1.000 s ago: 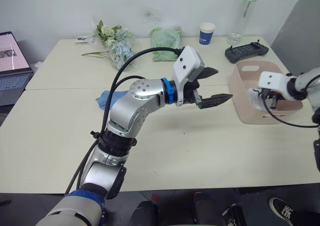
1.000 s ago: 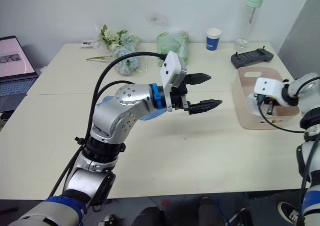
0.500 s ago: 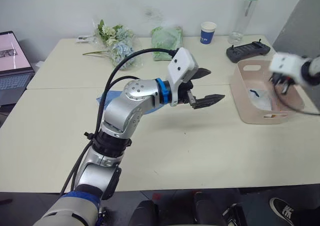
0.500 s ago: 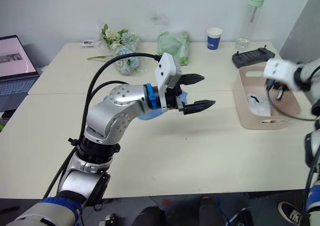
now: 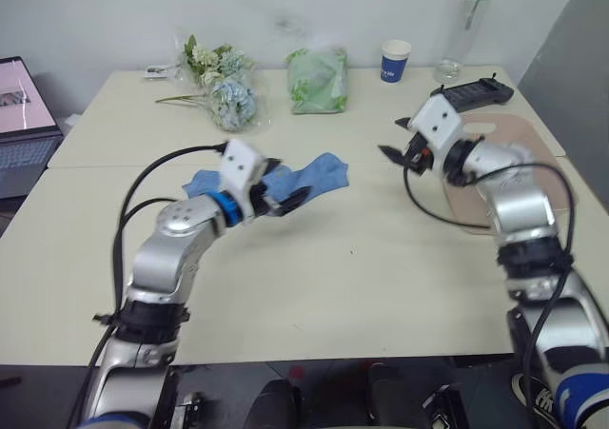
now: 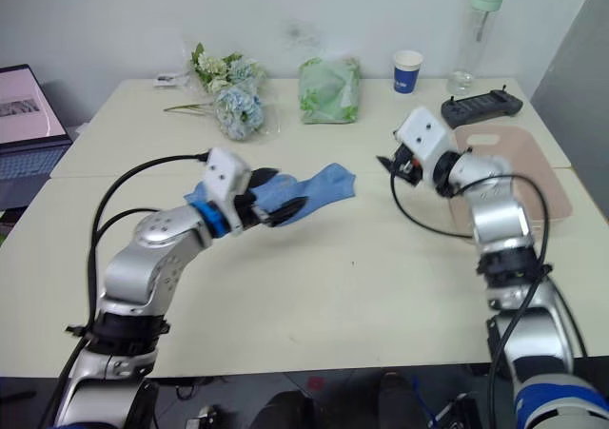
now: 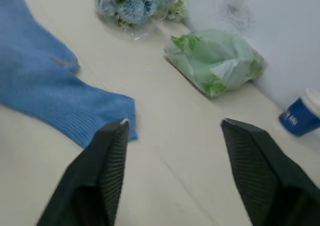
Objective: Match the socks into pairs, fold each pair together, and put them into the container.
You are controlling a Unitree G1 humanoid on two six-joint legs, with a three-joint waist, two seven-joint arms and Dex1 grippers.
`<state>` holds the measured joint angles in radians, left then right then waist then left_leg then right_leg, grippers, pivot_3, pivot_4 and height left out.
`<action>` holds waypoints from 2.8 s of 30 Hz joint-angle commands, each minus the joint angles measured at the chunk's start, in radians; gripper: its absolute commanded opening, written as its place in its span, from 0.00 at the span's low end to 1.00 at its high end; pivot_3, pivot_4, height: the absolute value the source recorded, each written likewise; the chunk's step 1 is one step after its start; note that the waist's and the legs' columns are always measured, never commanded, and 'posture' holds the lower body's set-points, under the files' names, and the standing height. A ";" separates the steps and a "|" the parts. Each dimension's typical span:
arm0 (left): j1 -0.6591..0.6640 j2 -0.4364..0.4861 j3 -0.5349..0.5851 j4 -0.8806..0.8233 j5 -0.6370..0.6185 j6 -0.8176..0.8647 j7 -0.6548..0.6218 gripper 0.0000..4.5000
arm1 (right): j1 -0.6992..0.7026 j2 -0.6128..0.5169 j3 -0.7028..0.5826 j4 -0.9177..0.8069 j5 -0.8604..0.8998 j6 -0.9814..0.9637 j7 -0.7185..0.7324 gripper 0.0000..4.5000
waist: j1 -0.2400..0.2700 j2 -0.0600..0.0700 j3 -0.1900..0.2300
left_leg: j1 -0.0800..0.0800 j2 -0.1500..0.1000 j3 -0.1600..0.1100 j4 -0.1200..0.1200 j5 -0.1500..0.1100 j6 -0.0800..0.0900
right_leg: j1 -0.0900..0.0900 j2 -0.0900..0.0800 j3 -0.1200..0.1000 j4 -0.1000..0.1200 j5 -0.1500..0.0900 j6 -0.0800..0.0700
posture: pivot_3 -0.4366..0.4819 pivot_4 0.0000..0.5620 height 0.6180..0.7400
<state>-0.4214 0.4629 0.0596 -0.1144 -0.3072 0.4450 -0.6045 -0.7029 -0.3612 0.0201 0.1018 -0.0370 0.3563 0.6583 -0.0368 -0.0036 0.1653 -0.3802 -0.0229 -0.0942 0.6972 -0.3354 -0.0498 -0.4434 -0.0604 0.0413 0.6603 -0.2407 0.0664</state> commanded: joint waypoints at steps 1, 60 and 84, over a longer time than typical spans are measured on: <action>0.142 -0.044 0.109 -0.062 0.010 -0.104 0.099 1.00 | 0.166 0.092 -0.031 -0.179 0.040 0.043 -0.134 0.99 | 0.004 -0.002 -0.004 | 0.000 0.000 0.000 0.000 0.000 0.000 | 0.000 0.000 0.000 -0.001 0.000 0.001 | 0.48 0.27 1.00; 0.015 -0.055 -0.192 0.178 0.222 -0.148 -0.059 0.00 | 0.246 -0.032 0.047 -0.103 0.064 -0.042 -0.109 1.00 | -0.007 -0.006 -0.008 | 0.029 0.001 0.011 -0.019 -0.001 0.002 | 0.023 0.005 0.002 -0.010 -0.001 -0.002 | 0.48 0.27 1.00; -0.121 -0.032 -0.183 0.435 0.316 -0.230 0.000 0.93 | 0.307 -0.073 0.062 -0.273 0.240 0.074 0.090 1.00 | 0.005 -0.006 -0.008 | 0.028 0.001 0.009 -0.018 -0.001 0.003 | 0.023 0.005 0.001 -0.011 -0.001 -0.001 | 0.48 0.27 1.00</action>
<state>-0.5230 0.4251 -0.1253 0.3151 -0.0078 0.2284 -0.6190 -0.4021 -0.4271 0.0843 -0.1342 0.1809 0.4251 0.7398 -0.0322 -0.0098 0.1576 -0.3524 -0.0219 -0.0850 0.6790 -0.3367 -0.0471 -0.4200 -0.0550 0.0421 0.6494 -0.2416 0.0650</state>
